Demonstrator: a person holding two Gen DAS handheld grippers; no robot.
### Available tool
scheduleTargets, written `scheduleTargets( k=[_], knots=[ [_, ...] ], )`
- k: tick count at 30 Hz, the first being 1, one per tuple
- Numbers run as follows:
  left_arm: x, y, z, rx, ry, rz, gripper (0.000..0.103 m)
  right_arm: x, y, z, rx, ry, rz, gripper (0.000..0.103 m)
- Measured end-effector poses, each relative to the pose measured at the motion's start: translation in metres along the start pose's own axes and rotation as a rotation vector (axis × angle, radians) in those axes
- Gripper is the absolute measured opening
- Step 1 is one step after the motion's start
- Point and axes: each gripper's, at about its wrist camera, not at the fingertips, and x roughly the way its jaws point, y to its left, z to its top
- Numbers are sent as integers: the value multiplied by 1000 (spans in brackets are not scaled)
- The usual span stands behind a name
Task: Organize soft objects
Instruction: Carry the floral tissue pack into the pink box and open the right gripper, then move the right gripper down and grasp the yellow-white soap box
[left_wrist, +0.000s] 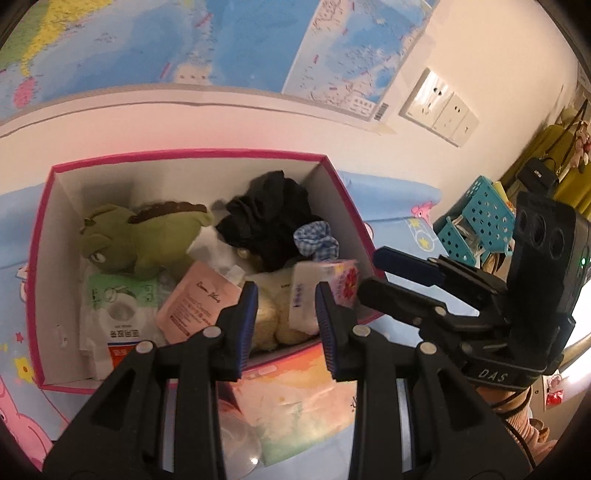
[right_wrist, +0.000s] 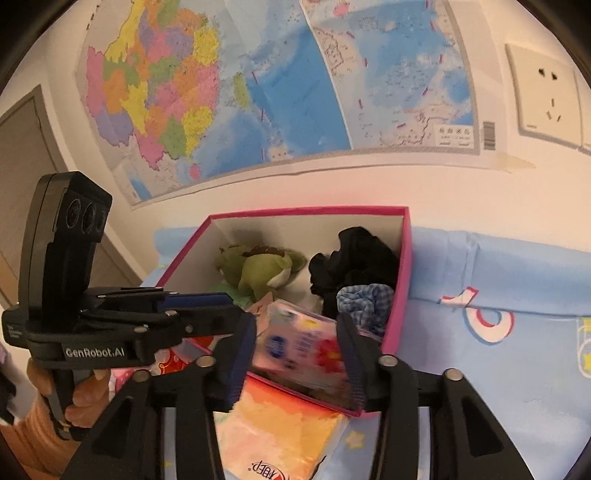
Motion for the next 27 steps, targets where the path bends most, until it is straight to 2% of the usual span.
scheduleTargets(
  k=[4,10,16,20,25,27],
  knots=[
    [-18,-4,-9,40,-49,30,33,-7,3,-3,-20,-6,-3,48],
    [-58,-18,-38,140,-135,13,34,-19,5,-13,-16,-12,12,48],
    [-97,-21,-81,200,-189,-33,37,-50,25,-41,-78,-13,112,52],
    [-103,-6,-109,161,-172,-16,37,-61,40,-64,-106,15,192,53],
    [-95,1,-139,128,-123,40,37,-64,60,-100,-133,82,260,54],
    [-91,4,-150,103,-103,24,37,-59,68,-114,-138,128,284,54]
  ],
)
